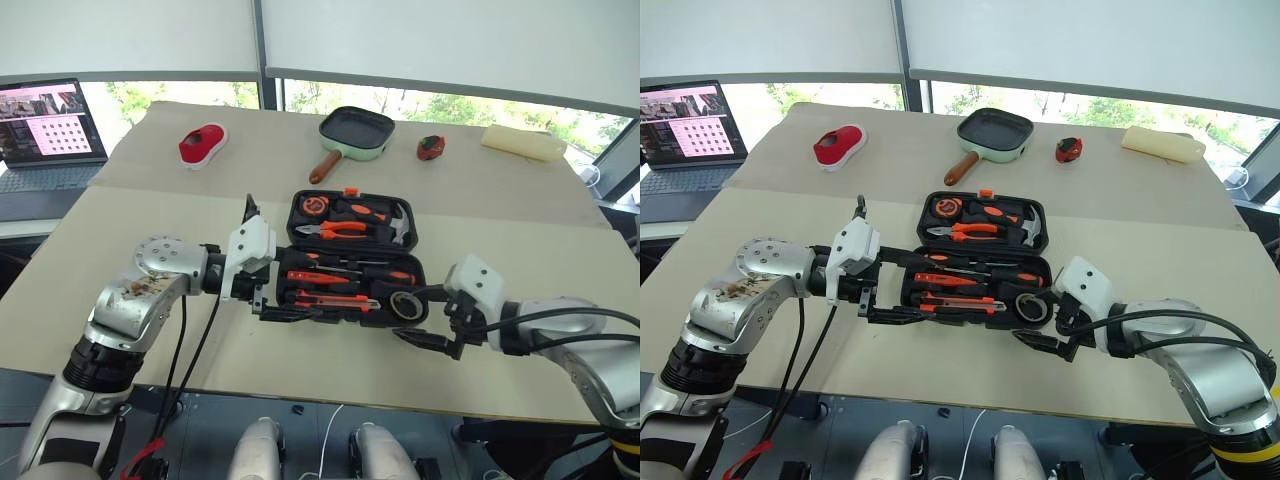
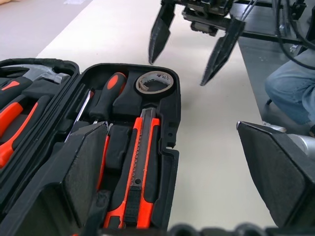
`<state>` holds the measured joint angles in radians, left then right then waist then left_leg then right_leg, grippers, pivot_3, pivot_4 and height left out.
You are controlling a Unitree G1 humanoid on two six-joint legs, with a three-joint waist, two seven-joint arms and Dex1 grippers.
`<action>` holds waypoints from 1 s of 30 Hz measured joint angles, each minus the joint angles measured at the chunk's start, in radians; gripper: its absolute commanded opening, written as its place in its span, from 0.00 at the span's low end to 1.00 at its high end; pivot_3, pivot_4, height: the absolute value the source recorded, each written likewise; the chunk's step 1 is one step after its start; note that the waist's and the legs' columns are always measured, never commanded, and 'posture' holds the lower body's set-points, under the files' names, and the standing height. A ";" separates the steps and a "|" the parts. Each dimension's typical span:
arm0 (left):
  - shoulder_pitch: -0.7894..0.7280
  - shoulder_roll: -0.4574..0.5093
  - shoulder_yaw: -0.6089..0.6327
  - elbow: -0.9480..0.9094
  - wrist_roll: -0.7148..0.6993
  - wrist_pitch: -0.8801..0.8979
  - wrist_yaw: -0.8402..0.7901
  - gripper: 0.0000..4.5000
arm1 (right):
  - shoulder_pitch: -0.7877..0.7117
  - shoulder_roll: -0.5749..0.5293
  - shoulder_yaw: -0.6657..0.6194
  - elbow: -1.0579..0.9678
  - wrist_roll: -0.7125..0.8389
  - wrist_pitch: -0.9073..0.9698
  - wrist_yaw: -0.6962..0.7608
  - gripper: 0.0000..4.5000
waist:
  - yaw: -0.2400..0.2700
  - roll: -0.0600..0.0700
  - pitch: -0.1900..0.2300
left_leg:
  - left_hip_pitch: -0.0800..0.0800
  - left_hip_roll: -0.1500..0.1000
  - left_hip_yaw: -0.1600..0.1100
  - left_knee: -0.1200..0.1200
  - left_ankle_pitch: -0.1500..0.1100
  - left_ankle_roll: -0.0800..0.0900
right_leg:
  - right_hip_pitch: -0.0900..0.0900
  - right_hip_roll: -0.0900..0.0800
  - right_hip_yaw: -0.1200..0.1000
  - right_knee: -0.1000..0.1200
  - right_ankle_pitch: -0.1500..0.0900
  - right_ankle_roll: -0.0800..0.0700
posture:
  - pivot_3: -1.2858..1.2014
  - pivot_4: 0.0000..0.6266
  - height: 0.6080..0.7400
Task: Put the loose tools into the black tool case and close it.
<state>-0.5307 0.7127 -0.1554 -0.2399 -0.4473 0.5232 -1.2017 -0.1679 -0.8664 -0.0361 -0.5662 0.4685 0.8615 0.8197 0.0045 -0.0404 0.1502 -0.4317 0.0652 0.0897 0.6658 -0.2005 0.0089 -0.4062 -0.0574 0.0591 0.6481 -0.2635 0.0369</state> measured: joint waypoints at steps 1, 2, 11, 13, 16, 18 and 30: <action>0.003 0.005 0.001 0.010 0.008 -0.002 0.004 1.00 | -0.001 0.004 -0.016 0.010 0.008 0.002 -0.003 0.99 | -0.001 0.000 0.000 | 0.000 0.000 0.000 0.000 0.000 0.000 | 0.000 0.000 0.000 0.000 0.000 0.000 | 0.52 0.24 1.00; 0.015 0.015 0.008 0.042 0.027 -0.015 0.017 1.00 | -0.005 0.007 -0.045 0.037 0.019 0.002 -0.011 0.99 | -0.003 0.000 0.000 | 0.000 0.000 0.000 0.000 0.000 0.000 | 0.000 0.000 0.000 0.000 0.000 0.000 | 0.52 0.24 1.00; -0.022 0.006 0.047 0.506 0.273 -0.212 0.244 0.45 | -0.175 0.013 -0.100 0.467 -0.090 -0.126 -0.059 0.38 | -0.004 0.000 0.000 | 0.000 0.000 0.001 -0.001 0.000 0.000 | -0.001 0.000 0.000 0.000 0.000 0.000 | 0.52 0.24 1.00; -0.034 -0.012 0.027 0.530 0.299 -0.241 0.246 0.29 | -0.210 0.031 -0.064 0.537 -0.124 -0.171 -0.059 0.23 | -0.001 0.000 0.000 | -0.001 0.000 0.002 -0.001 0.000 0.000 | -0.001 0.000 0.000 -0.001 0.000 0.000 | 0.52 0.24 1.00; -0.050 -0.073 -0.011 0.540 0.333 -0.263 0.250 0.07 | -0.262 0.072 0.034 0.640 -0.195 -0.260 -0.039 0.01 | 0.002 0.000 0.000 | -0.005 -0.001 0.002 -0.001 0.000 0.000 | -0.006 0.000 0.000 0.000 0.001 0.000 | 0.52 0.24 1.00; -0.058 -0.109 -0.029 0.543 0.341 -0.263 0.250 0.02 | -0.297 0.103 0.089 0.689 -0.232 -0.307 -0.024 0.00 | 0.002 0.000 0.000 | -0.009 -0.001 0.002 -0.001 0.000 0.000 | -0.011 0.000 0.001 0.002 0.001 0.000 | 0.52 0.24 1.00; 0.021 -0.088 -0.020 0.415 0.319 -0.170 0.162 0.02 | -0.264 0.087 0.147 0.593 -0.278 -0.290 0.091 0.00 | -0.003 0.000 0.000 | -0.013 0.000 0.003 -0.001 0.000 0.000 | -0.017 0.000 0.001 0.007 0.001 0.000 | 0.52 0.24 1.00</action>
<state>-0.5094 0.6243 -0.1751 0.1746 -0.1286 0.3531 -1.0394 -0.4318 -0.7795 0.1106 0.0267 0.1905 0.5713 0.9103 0.0012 -0.0404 0.1502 -0.4444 0.0647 0.0925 0.6646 -0.2001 0.0084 -0.4235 -0.0573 0.0606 0.6553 -0.2621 0.0365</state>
